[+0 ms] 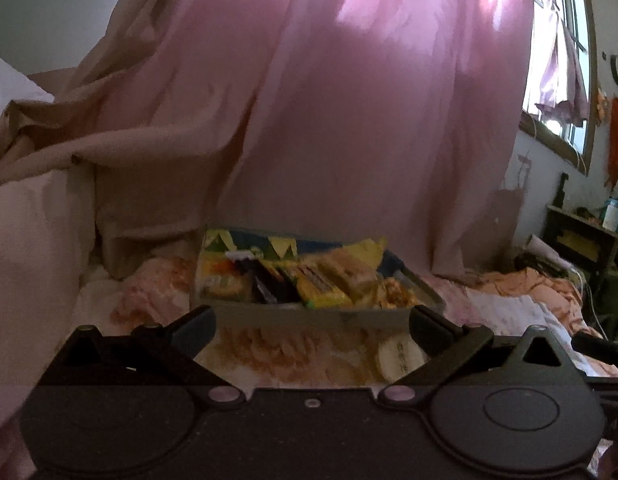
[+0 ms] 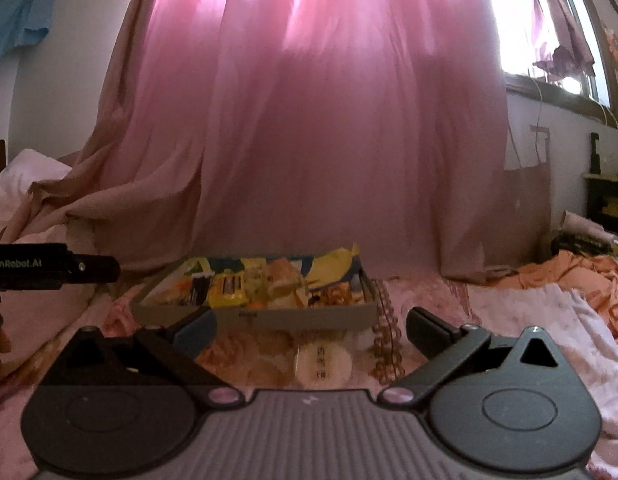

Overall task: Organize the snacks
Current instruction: 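Open both tools to release the snacks and withdraw from the box, then move both open tools toward the white pastry and sausage tray, then grasp the white round pastry with the left tool while the right tool grasps the sausage tray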

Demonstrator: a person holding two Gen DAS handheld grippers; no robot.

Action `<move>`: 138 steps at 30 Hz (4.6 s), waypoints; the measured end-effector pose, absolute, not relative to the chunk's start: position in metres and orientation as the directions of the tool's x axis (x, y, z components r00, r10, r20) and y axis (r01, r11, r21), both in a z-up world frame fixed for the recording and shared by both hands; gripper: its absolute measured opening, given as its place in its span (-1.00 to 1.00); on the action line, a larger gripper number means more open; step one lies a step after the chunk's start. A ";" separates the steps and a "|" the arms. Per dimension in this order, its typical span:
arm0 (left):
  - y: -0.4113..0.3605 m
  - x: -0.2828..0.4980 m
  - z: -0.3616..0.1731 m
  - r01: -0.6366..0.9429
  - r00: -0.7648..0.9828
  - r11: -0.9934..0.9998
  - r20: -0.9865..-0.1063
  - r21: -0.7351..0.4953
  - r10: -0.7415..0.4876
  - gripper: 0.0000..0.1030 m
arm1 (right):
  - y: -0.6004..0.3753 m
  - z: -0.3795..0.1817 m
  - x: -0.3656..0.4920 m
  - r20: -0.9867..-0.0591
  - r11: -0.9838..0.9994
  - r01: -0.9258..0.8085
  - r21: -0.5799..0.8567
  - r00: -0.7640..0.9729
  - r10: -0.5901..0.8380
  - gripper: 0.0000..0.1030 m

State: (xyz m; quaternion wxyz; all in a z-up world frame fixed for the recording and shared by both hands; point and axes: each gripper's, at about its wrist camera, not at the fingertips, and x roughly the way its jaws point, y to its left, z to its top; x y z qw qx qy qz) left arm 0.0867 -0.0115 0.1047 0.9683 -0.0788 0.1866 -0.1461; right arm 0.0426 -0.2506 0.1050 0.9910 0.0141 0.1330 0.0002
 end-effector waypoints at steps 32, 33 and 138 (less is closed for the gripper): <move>0.008 0.090 0.015 0.196 0.769 0.967 -0.586 -0.163 -0.255 0.99 | -0.234 0.031 0.039 -0.584 0.998 -0.024 0.049 0.811 0.048 1.00; 0.008 0.092 0.014 0.194 0.766 0.967 -0.591 -0.163 -0.253 0.99 | -0.234 0.030 0.040 -0.587 0.998 -0.024 0.050 0.808 0.049 1.00; -0.083 0.168 -0.048 0.425 0.501 0.879 -0.753 -0.215 -0.426 0.41 | -0.266 -0.034 0.116 -0.725 0.949 -0.314 -0.026 0.659 0.199 0.85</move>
